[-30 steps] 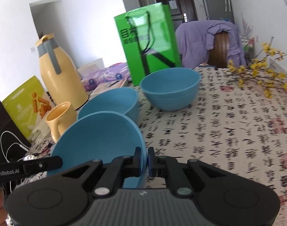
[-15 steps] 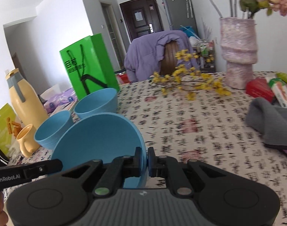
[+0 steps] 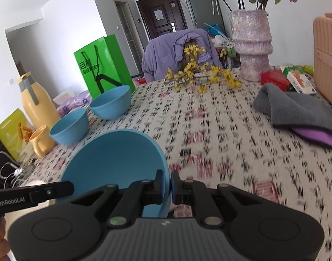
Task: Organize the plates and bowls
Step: 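Carry the blue bowl with both grippers beside the plate stack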
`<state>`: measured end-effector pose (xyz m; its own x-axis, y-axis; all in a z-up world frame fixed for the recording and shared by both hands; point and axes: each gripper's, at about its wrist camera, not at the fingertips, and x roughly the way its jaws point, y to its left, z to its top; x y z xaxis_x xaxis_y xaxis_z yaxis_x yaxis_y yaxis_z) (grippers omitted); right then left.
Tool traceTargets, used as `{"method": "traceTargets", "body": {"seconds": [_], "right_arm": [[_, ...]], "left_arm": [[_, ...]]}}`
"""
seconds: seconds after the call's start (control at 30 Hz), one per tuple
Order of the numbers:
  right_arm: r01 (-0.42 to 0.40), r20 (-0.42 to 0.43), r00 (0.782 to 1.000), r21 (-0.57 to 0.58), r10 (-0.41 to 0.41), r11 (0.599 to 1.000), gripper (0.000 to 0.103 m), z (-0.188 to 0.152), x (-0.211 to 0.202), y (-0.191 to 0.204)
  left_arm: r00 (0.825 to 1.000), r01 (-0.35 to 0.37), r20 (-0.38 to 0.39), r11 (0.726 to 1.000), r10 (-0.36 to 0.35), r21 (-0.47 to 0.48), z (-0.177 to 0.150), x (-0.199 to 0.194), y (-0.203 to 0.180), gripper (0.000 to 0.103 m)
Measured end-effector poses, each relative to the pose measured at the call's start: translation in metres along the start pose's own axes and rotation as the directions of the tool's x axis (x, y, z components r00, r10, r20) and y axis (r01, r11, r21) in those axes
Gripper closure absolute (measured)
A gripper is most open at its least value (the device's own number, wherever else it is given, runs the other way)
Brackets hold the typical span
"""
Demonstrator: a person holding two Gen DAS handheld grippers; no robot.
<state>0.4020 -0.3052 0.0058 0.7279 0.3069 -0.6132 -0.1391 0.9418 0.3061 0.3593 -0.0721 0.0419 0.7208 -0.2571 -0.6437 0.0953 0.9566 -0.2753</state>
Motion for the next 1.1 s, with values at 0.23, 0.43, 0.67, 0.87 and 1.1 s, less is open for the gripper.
{"method": "traceTargets", "body": {"seconds": [0.23, 0.43, 0.67, 0.87, 1.1], "right_arm": [[-0.012, -0.009, 1.0, -0.018, 0.012, 1.0, 0.095, -0.046, -0.034, 0.022], [-0.022, -0.034, 0.999, -0.003, 0.022, 1.0, 0.094, -0.068, -0.04, 0.034], [-0.016, -0.039, 0.999, 0.011, 0.017, 1.0, 0.093, -0.07, -0.039, 0.036], [-0.028, -0.032, 0.999, 0.031, 0.029, 0.999, 0.09, -0.063, -0.029, 0.032], [-0.001, 0.042, 0.999, 0.004, 0.001, 1.0, 0.077, -0.052, -0.032, 0.033]], "left_arm": [[1.0, -0.013, 0.005, 1.0, 0.013, -0.02, -0.037, -0.034, 0.011, 0.095], [1.0, -0.022, 0.001, 1.0, 0.022, -0.017, -0.046, -0.043, 0.02, 0.094], [1.0, -0.004, 0.0, 1.0, 0.004, -0.018, -0.045, -0.04, 0.025, 0.094], [1.0, 0.012, -0.003, 1.0, -0.012, -0.011, -0.041, -0.031, 0.03, 0.093], [0.997, 0.013, 0.075, 1.0, -0.015, 0.029, -0.038, -0.046, 0.041, 0.077]]}}
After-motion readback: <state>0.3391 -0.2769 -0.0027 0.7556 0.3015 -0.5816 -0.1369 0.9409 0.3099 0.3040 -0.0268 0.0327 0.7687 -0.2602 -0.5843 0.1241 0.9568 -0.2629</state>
